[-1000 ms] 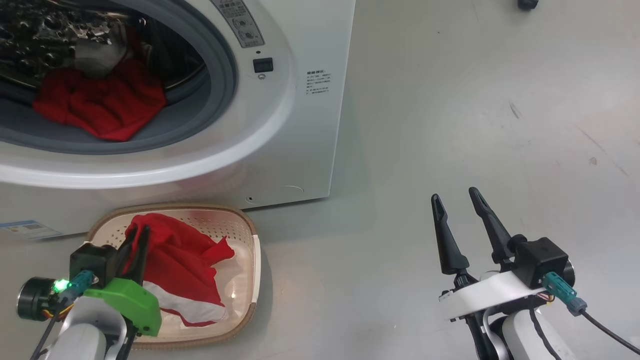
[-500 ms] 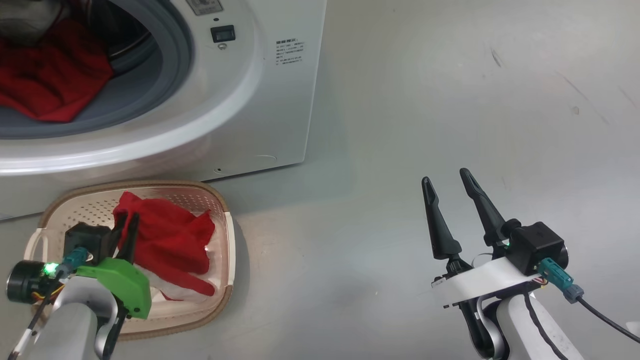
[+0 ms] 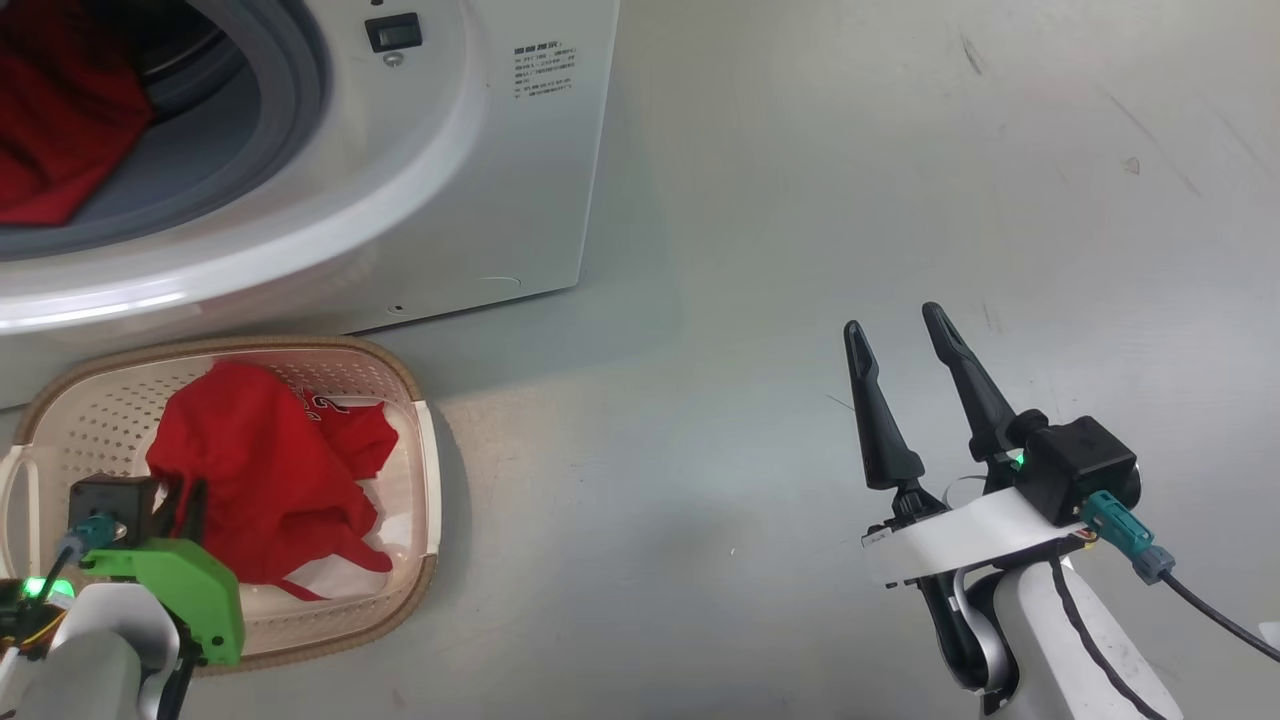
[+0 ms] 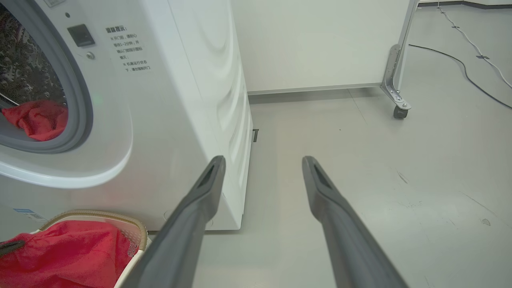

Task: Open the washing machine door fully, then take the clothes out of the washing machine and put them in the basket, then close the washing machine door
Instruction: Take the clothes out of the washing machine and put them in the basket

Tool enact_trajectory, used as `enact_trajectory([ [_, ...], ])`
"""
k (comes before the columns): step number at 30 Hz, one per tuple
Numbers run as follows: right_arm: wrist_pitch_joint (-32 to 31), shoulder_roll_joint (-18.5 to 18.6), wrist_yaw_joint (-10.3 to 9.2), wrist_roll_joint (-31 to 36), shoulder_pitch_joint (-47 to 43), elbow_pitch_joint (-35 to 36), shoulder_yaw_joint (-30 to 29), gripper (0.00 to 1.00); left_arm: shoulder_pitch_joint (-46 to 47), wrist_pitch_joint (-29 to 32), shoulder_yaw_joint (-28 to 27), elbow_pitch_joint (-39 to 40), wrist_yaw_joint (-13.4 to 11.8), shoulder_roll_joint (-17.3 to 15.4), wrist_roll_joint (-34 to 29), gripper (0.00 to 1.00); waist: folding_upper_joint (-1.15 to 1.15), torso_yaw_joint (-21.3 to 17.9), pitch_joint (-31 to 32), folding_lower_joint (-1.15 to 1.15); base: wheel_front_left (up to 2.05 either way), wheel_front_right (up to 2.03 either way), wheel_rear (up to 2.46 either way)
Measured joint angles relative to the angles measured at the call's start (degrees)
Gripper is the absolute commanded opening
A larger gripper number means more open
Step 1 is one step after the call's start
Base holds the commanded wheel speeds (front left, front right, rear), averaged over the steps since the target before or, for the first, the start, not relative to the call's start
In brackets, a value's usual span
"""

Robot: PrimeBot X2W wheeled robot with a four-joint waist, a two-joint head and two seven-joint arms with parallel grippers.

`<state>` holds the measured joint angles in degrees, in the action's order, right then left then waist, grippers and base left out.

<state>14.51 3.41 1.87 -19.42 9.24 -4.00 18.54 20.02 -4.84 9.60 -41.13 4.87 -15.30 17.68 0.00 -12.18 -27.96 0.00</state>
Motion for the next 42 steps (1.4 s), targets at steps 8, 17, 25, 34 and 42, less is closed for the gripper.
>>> enact_trajectory([
  [8,0.0,-0.1,-0.01,0.4,0.8,0.0,0.0,1.0,0.7,0.1,-0.3,-4.8,-0.4,0.4,0.9,0.07,0.0,-0.2,-0.4,0.0,0.0,0.0,0.0],
  [17,0.0,-0.2,-0.27,0.4,0.9,-1.0,-0.5,1.0,2.7,-1.4,-0.2,-8.5,-0.3,2.2,1.4,1.0,0.0,0.4,0.8,0.0,0.0,0.0,0.0],
  [25,0.0,-0.2,-0.26,0.4,0.9,-1.8,-1.3,1.0,4.4,-5.5,0.5,-9.6,0.4,3.8,1.4,1.0,0.0,1.5,3.4,0.0,0.0,0.0,0.0],
  [34,0.0,-0.2,0.03,0.4,0.8,-3.3,-2.8,1.0,5.5,-8.5,2.1,-8.5,1.1,5.5,1.2,1.0,0.0,3.6,8.1,0.0,0.0,0.0,0.0],
  [42,0.0,0.2,0.08,0.4,-0.6,-4.1,-4.5,1.0,5.5,-9.4,3.6,-5.8,1.6,6.4,0.4,1.0,0.0,6.3,12.9,0.0,0.0,0.0,0.0],
])
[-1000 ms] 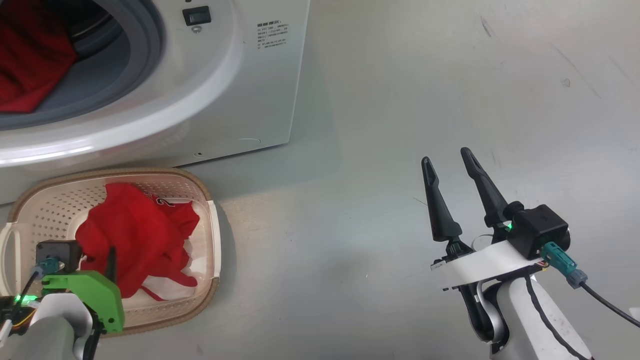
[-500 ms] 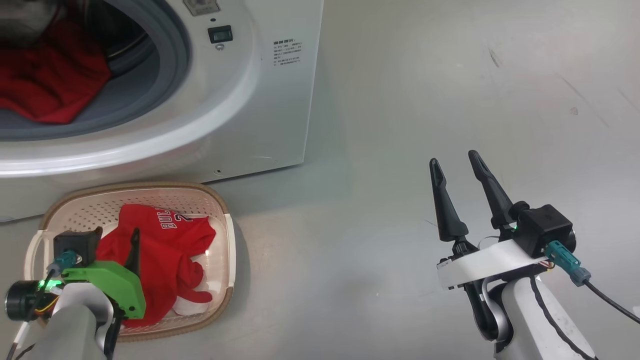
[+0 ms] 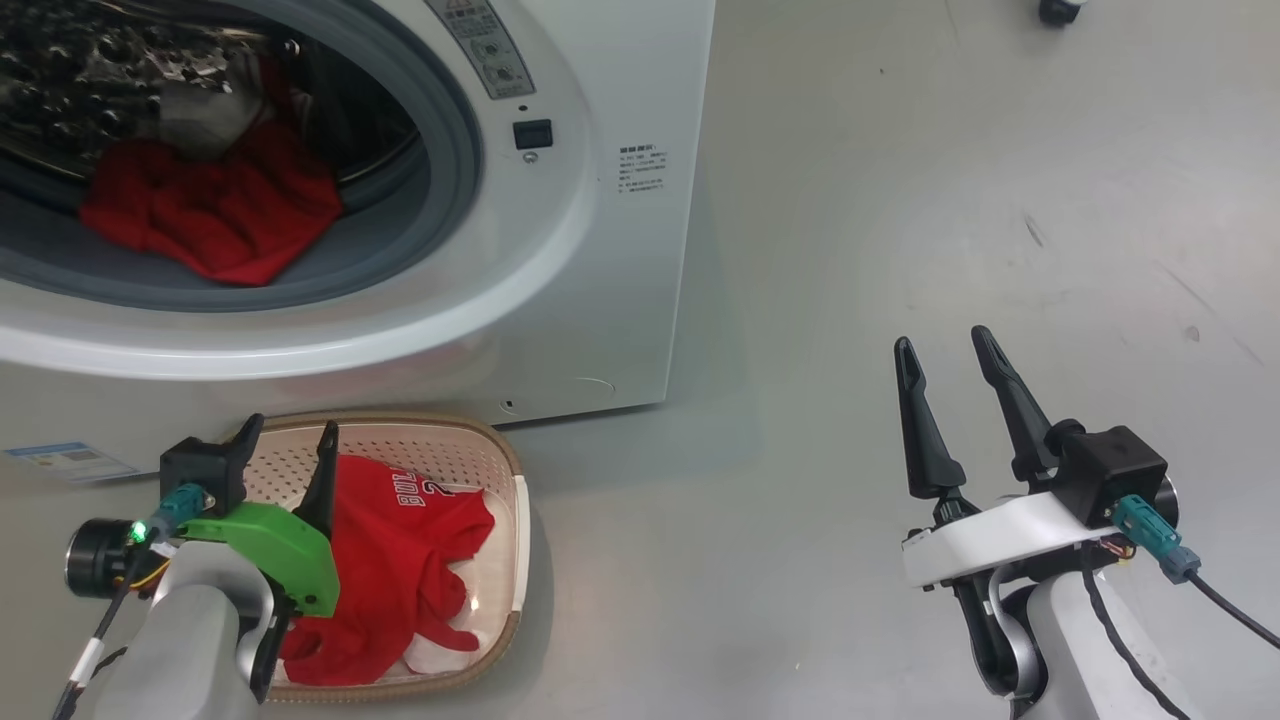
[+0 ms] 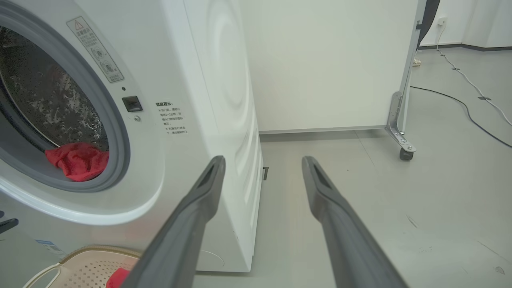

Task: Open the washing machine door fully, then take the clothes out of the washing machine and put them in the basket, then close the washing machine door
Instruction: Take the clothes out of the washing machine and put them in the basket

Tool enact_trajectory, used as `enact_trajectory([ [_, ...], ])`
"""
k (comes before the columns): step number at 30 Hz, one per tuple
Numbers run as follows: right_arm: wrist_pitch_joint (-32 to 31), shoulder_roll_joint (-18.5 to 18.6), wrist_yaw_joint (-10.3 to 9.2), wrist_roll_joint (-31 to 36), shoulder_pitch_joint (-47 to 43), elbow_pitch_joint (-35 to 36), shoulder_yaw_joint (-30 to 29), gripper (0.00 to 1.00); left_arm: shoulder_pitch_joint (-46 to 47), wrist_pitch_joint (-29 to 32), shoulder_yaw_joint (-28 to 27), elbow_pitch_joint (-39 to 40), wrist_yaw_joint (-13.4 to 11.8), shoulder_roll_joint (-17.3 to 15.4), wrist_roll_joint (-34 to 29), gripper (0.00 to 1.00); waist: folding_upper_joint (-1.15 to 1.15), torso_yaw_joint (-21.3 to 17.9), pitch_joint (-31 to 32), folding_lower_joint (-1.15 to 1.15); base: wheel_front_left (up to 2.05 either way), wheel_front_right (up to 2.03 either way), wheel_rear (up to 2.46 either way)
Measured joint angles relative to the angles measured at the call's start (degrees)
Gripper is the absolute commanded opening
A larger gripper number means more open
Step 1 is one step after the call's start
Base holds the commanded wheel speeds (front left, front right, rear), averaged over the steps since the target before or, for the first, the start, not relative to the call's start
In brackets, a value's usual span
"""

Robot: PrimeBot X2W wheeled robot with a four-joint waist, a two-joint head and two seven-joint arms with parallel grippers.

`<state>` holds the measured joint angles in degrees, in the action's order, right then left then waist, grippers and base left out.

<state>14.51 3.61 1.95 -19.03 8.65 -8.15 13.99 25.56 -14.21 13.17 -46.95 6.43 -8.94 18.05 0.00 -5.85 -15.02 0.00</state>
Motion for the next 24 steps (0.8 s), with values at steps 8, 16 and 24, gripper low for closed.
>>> enact_trajectory([
  [8,0.0,0.2,0.46,-0.1,-2.2,-0.3,-0.7,1.0,-0.4,-0.1,-0.2,3.6,0.0,1.2,0.1,1.0,0.0,3.3,4.6,0.0,0.0,0.0,0.0],
  [16,0.0,0.2,0.52,-0.1,-4.0,-0.2,-0.8,1.0,-3.4,-0.1,-1.8,9.8,0.0,1.2,0.1,1.0,0.0,5.8,8.0,0.0,0.0,0.0,0.0],
  [24,0.0,0.2,0.94,-0.2,-6.0,-0.1,-0.8,1.0,-8.6,-0.1,-4.6,14.3,-0.6,2.0,1.0,1.0,0.0,7.3,10.9,0.0,0.0,0.0,0.0],
])
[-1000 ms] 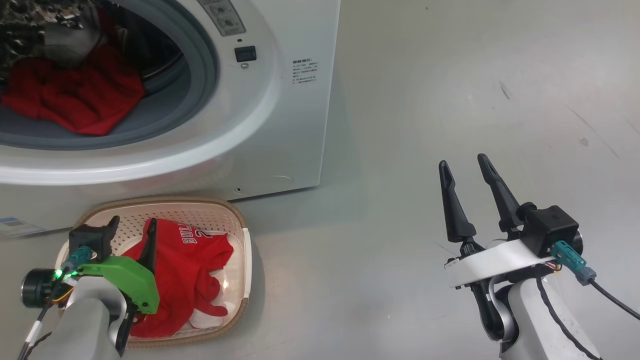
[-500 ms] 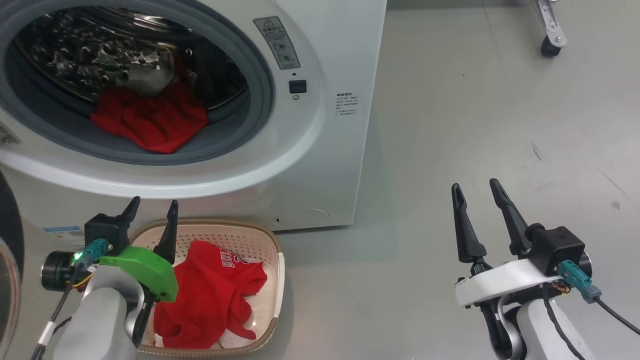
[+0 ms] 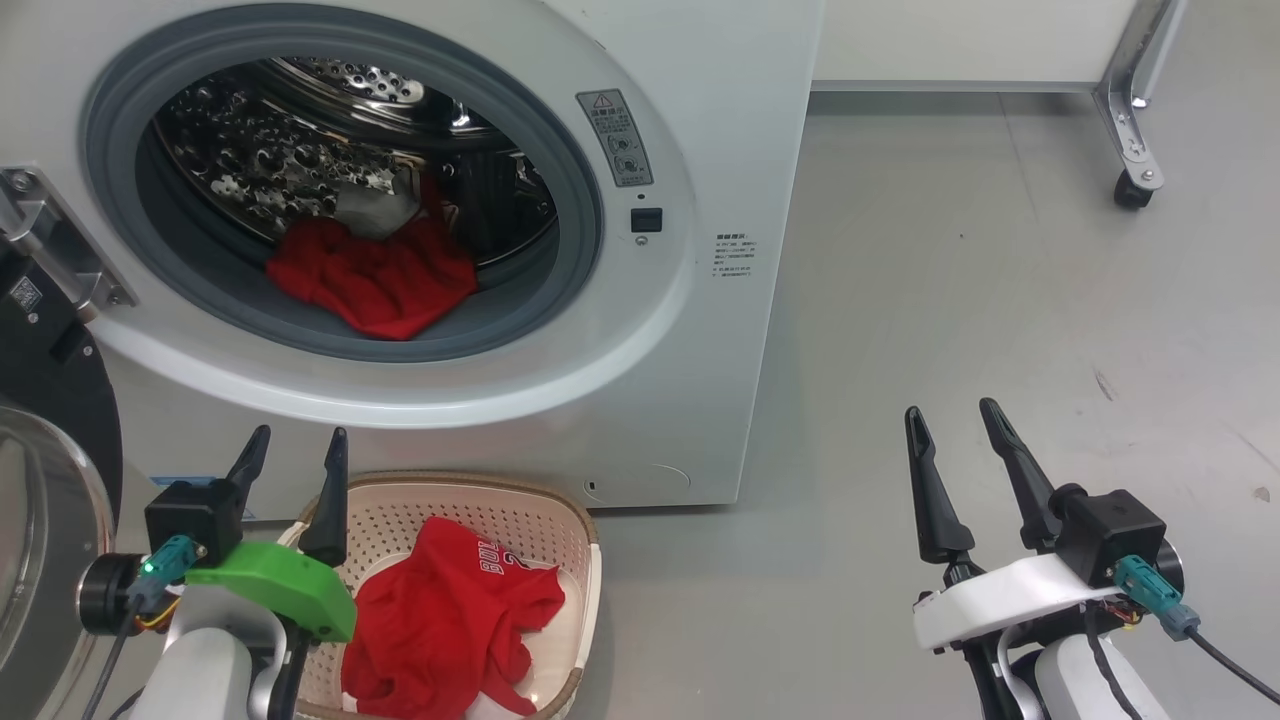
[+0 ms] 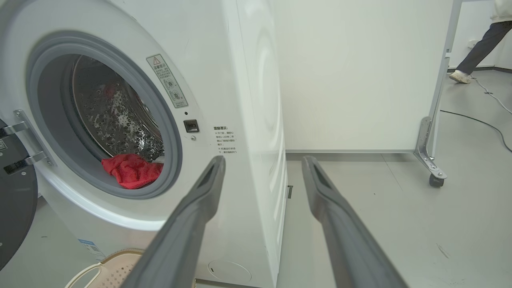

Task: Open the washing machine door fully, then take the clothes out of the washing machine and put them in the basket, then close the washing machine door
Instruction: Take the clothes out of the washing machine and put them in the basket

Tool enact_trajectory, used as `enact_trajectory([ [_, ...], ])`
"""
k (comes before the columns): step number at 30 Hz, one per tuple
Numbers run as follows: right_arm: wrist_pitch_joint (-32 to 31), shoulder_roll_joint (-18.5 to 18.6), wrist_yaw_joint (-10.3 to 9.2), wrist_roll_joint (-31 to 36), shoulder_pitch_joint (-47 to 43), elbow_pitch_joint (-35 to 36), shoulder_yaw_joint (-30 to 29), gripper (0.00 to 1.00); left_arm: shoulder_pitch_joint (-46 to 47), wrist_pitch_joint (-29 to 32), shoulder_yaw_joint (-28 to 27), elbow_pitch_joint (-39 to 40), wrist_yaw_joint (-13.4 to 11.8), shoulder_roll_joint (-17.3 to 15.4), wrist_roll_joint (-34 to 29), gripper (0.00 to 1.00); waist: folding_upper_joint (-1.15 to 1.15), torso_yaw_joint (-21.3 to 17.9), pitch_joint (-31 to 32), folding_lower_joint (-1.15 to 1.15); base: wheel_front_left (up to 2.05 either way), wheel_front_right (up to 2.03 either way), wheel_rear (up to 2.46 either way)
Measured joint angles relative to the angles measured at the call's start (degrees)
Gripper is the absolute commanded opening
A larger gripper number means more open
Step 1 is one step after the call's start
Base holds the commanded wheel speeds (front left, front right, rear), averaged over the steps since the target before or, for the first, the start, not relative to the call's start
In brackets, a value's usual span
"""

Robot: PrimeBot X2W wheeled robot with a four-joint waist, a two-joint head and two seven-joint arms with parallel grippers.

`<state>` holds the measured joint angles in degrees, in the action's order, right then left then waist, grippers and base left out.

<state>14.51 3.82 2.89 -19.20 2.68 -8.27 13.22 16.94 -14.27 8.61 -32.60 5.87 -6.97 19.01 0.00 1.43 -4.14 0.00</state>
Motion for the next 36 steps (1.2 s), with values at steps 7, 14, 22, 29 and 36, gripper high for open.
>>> enact_trajectory([
  [7,0.0,0.0,0.01,0.0,-1.2,0.4,-0.1,1.0,-3.5,0.0,-0.9,3.8,-0.6,0.8,0.0,1.0,0.0,0.2,1.2,0.0,0.0,0.0,0.0],
  [14,0.0,0.0,0.08,0.0,-2.2,0.4,0.0,1.0,-5.6,0.0,-0.9,6.1,-1.1,1.0,-0.6,1.0,0.0,-0.2,1.7,0.0,0.0,0.0,0.0],
  [22,0.0,0.0,0.25,0.0,-2.4,0.6,0.0,1.0,-7.7,0.0,-1.0,8.6,-1.5,1.2,-1.0,1.0,0.0,-0.8,2.1,0.0,0.0,0.0,0.0],
  [29,0.0,0.0,0.52,0.0,-3.2,0.9,-0.1,1.0,-8.8,0.0,-1.0,10.1,-1.6,1.4,-1.0,1.0,0.0,-1.0,2.0,0.0,0.0,0.0,0.0],
  [36,0.0,0.0,0.52,0.0,-3.2,1.4,-0.1,1.0,-9.4,0.0,-1.0,11.2,-1.6,1.6,-1.2,1.0,0.0,-1.1,1.4,0.0,0.0,0.0,0.0],
])
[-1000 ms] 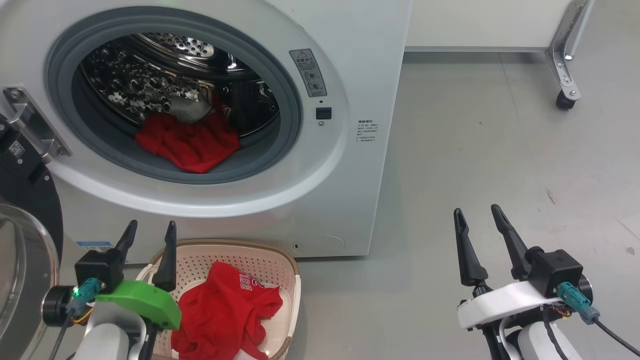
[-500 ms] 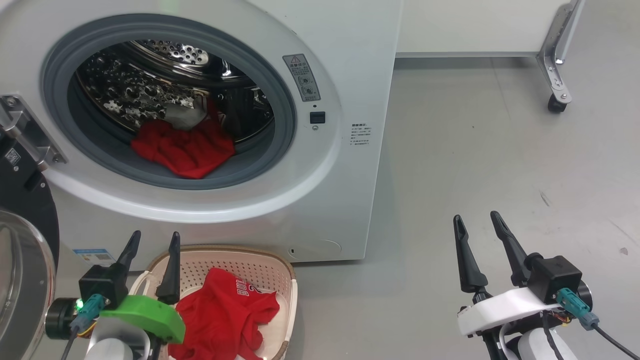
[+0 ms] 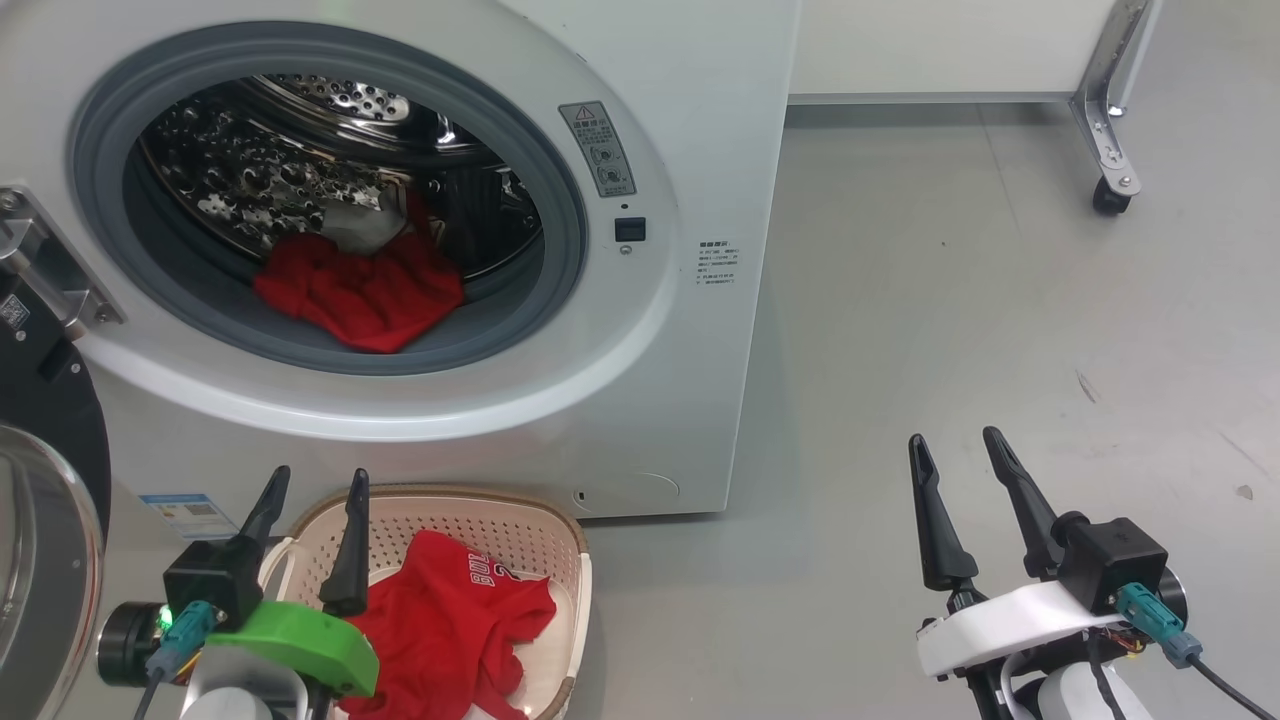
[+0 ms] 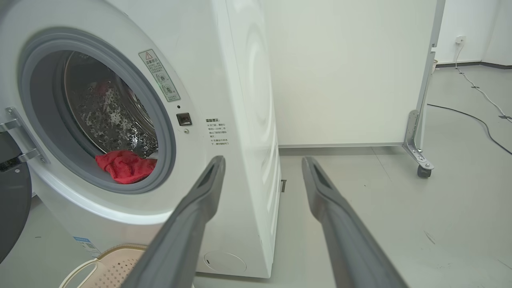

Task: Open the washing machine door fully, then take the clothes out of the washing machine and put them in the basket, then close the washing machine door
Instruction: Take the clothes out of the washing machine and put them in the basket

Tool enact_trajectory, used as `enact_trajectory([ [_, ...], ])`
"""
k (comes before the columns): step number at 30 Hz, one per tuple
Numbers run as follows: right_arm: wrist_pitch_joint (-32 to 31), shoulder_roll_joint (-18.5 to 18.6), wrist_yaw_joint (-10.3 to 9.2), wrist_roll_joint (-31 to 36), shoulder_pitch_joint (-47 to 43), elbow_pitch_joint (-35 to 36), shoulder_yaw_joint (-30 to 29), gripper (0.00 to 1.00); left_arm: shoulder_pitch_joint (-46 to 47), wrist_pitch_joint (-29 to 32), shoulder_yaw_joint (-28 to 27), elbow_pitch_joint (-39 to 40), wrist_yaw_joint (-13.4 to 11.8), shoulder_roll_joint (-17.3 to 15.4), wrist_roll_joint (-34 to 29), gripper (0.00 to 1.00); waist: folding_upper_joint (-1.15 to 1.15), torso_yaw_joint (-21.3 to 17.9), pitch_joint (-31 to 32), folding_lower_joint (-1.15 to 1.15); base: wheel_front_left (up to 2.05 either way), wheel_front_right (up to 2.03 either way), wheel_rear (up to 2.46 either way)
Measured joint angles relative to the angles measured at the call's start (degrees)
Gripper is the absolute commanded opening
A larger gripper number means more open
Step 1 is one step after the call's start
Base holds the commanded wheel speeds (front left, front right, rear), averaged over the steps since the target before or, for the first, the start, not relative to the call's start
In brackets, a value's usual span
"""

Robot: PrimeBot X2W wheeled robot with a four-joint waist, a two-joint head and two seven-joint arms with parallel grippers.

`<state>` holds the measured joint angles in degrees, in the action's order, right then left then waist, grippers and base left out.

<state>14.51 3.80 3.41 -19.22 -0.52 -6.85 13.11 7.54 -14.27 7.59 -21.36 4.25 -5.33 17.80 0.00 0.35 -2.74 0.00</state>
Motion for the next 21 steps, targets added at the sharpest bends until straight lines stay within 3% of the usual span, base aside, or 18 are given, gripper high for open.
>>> enact_trajectory([
  [21,0.0,0.0,0.0,0.0,0.0,0.4,-0.2,1.0,-0.8,0.0,-0.1,2.1,-0.4,0.2,-0.8,1.0,0.0,-0.1,-1.0,0.0,0.0,0.0,0.0],
])
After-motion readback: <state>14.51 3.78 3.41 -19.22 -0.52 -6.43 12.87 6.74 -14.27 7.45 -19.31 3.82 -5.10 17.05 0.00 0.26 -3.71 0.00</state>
